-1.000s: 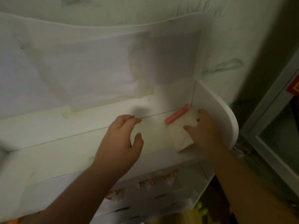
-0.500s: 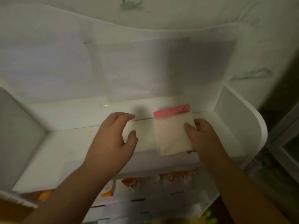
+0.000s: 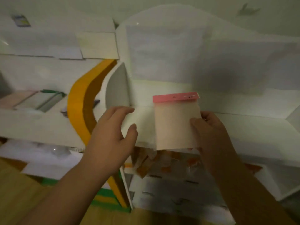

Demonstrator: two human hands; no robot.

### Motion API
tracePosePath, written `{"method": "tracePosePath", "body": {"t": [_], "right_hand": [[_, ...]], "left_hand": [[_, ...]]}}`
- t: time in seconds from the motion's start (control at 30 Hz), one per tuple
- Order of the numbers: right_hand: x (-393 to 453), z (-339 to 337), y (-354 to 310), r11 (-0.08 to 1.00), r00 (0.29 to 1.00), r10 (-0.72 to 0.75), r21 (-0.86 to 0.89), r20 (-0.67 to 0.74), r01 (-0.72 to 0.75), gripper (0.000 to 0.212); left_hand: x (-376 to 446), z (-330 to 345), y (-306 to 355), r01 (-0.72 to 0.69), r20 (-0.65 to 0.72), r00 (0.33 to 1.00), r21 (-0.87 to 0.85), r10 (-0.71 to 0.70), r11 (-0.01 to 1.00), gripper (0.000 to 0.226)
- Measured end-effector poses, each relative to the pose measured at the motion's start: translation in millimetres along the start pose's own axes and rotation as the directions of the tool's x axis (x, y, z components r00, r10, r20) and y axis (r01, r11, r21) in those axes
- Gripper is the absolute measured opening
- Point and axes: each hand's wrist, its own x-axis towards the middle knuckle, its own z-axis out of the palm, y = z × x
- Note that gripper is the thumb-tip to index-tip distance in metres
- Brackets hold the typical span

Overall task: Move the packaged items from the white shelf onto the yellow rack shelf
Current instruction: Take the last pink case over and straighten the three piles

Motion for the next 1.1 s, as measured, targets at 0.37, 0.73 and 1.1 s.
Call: {"method": "tracePosePath", "body": {"t": [0.37, 0.73, 1.1], "right_hand": [[-92.7, 180.9, 9.9, 0.996, 0.963, 0.081, 0.000, 0.256, -0.084, 0.022], [-94.1, 320.5, 50.7, 0.995, 0.926, 0.061, -0.097, 0.371, -0.027, 0.027], [-18.9, 500.9, 88.5, 0.977, 0.860, 0.213, -0.101, 0.463, -0.188, 0.030]], "left_hand": [[-72.8, -149.3, -124.7, 0.159, -0.080, 0.985, 0.075, -0.153, 0.984, 0.039], [-85.6, -207.0, -230.1, 0.321, -0.189, 0.934, 0.065, -0.305, 0.945, 0.040], [-13.8, -261.3, -365.6, 0.379, -0.179, 0.921, 0.214, -0.346, 0.900, 0.041]]}}
